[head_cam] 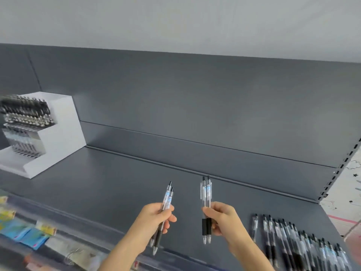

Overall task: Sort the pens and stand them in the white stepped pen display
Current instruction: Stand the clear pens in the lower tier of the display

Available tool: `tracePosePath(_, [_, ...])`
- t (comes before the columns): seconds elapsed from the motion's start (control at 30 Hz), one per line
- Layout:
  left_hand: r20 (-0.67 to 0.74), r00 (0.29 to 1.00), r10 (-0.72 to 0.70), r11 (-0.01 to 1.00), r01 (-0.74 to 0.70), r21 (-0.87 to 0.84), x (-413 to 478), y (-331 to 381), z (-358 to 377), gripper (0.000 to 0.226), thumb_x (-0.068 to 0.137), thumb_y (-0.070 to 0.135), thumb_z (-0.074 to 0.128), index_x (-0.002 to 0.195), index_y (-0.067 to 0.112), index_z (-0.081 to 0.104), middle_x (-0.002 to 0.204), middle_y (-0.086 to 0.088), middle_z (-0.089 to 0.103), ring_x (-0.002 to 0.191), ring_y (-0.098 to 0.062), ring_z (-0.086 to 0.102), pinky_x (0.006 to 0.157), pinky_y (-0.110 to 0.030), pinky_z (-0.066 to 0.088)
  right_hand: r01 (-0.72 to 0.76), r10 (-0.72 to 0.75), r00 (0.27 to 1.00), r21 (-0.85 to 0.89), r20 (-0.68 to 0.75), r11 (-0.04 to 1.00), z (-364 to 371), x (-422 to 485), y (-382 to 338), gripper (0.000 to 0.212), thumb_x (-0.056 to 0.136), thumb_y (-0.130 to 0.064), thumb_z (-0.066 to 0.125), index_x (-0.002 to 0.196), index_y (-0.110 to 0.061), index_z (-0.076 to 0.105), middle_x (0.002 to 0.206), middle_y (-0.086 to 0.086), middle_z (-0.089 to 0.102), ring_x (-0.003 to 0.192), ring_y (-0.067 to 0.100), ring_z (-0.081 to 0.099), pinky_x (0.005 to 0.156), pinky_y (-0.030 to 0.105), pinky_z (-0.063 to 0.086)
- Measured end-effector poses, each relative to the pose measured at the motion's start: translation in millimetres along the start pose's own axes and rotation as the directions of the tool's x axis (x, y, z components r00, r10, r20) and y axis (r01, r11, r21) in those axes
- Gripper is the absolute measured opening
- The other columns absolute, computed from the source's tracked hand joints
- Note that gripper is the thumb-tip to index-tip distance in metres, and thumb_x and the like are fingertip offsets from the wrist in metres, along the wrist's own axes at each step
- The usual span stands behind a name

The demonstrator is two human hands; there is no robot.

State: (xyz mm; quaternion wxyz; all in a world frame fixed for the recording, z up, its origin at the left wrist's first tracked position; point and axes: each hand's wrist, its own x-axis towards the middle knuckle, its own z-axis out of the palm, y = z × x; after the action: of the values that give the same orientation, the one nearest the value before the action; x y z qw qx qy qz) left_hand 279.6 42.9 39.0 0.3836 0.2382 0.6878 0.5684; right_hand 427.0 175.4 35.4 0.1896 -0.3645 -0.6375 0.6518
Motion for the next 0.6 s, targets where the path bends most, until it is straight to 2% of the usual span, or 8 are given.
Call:
tracePosePath(0.27, [-0.074, 0.997, 0.032, 0.992, -0.04, -0.119, -27, -6, -157, 0.01, 0.089, 0.001, 0.056, 0.091, 0.002, 0.066, 0.072, -0.009, 0.071, 0.062, -0.017, 0.065, 0.058, -0.024, 0.051, 0.008, -0.014, 0.98, 0.029, 0.199, 1.0, 178, 9, -37, 0.033, 0.085, -0.009, 0.063, 0.056, -0.012, 0.049, 0.05, -0.003, 0.036, 0.046, 0.011, 0.032, 0.046, 0.019, 0.028])
tracePosePath(0.4, [-0.135, 0.99, 0.05, 0.985, -0.071, -0.16, -30, -4, -223, 0.009, 0.086, 0.0, 0.059, 0.089, 0.004, 0.068, 0.08, -0.012, 0.073, 0.071, -0.02, 0.071, 0.062, -0.023, 0.054, 0.007, -0.024, 0.962, 0.064, 0.273, 0.998, 260, 13, -55, 0.028, 0.085, -0.006, 0.062, 0.058, -0.011, 0.057, 0.05, -0.002, 0.048, 0.043, 0.01, 0.041, 0.044, 0.019, 0.032])
tracePosePath(0.5, [-0.151, 0.985, 0.086, 0.981, -0.111, -0.162, -27, -6, -261, 0.01, 0.085, -0.002, 0.06, 0.088, -0.002, 0.069, 0.076, -0.013, 0.07, 0.068, -0.019, 0.067, 0.063, -0.026, 0.054, 0.011, -0.031, 0.943, 0.063, 0.331, 0.998, 308, 17, -67, 0.019, 0.087, -0.004, 0.057, 0.069, -0.006, 0.063, 0.062, 0.009, 0.064, 0.046, 0.013, 0.057, 0.044, 0.019, 0.031])
tracePosePath(0.6, [-0.201, 0.974, 0.107, 0.978, -0.139, -0.155, -22, -8, -291, 0.012, 0.084, -0.004, 0.059, 0.087, -0.001, 0.071, 0.067, -0.008, 0.067, 0.061, -0.015, 0.062, 0.061, -0.026, 0.053, 0.014, -0.033, 0.937, 0.056, 0.348, 0.998, 346, 30, -73, 0.011, 0.087, -0.004, 0.056, 0.084, 0.002, 0.065, 0.068, 0.018, 0.065, 0.054, 0.022, 0.065, 0.043, 0.019, 0.029])
